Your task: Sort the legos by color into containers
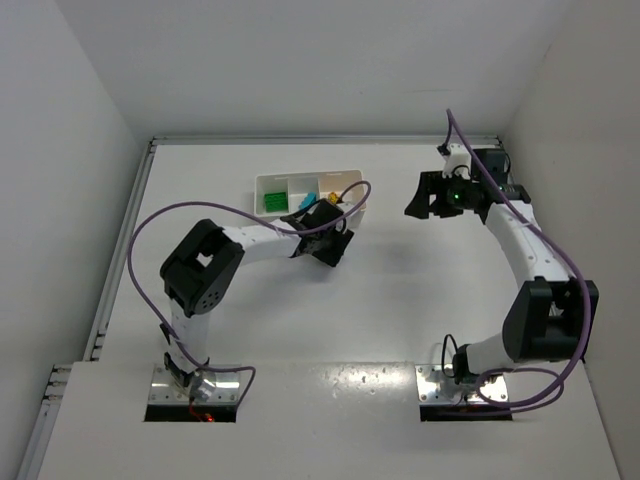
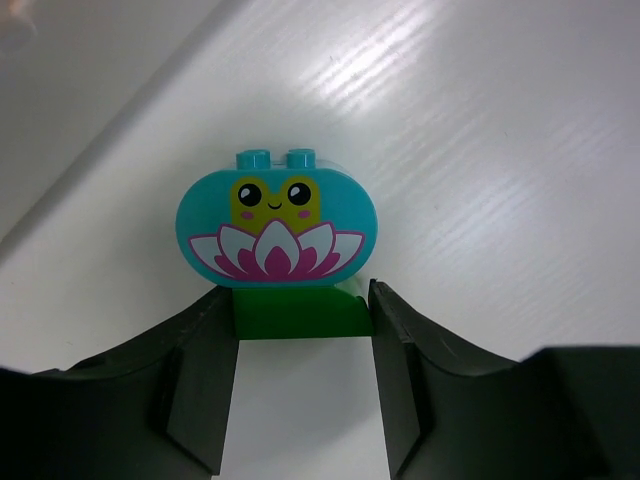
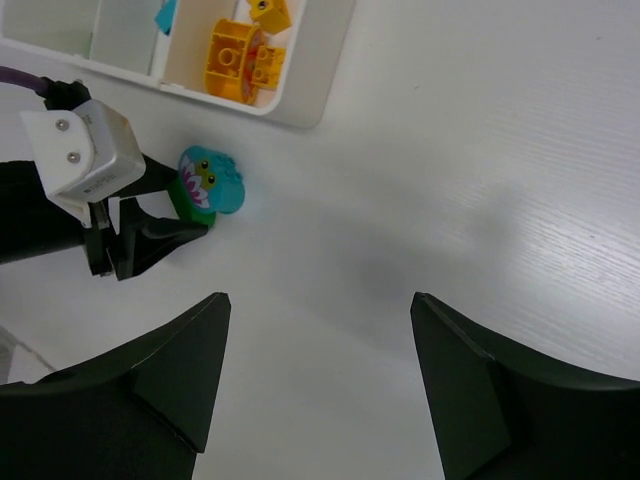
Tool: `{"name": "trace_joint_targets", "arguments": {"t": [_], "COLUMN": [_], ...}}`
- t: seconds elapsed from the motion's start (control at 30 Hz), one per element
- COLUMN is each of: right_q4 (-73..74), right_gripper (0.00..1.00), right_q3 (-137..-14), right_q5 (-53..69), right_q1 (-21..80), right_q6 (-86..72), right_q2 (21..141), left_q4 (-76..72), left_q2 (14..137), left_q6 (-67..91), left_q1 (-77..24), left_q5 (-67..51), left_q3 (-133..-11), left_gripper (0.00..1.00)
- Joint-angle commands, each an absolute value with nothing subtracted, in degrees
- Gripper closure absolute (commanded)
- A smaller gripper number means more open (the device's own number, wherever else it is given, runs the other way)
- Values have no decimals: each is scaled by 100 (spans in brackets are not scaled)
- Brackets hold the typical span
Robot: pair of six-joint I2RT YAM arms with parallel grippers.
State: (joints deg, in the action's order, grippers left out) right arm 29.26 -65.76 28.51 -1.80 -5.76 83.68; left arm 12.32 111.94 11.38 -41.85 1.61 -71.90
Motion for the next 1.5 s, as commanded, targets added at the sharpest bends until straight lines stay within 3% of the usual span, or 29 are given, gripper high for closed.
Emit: {"name": "trace_joint_targets", "arguments": {"t": [0.0, 0.17, 0.4, 0.5, 0.83, 1.33, 1.4, 1.47], "right_q4": [2935, 3023, 1875, 1784, 1784, 1731, 1731, 1731], "right_gripper": [26, 22, 17, 16, 16, 16, 19, 30], "right_q3": [-6750, -6549, -6275, -6433, -7039, -7611, -7611, -7734], "right_q5": [3663, 5640, 7073, 7075, 6759, 6513, 6513, 6574], "right_q1": [-220, -220, 113, 446, 1221, 1626, 1757, 1819], "right_q6": [-510, -649, -1974, -2206, -2268, -2320, -2320, -2320], "right_q2": [8446, 8771, 9087, 9167, 9790, 10397, 10450, 10502], "left_q4": [907, -473, -519, -519, -352, -352, -352, -352], "left_q2": [10505, 8985, 7990, 7867, 7638, 7532, 7532, 7532], "left_q6": [1055, 1107, 932, 862, 861, 642, 642, 642], "left_q1": [-4078, -3867, -3867, -3928, -4315, -4500, -4552, -4553], "left_q5": [-289, -1044, -1151, -1099, -659, -606, -554, -554], "left_q3": [-6708, -5259, -4966, -5018, -5203, -5361, -5361, -5414], "left_gripper": [71, 72, 75, 79, 79, 79, 79, 79]}}
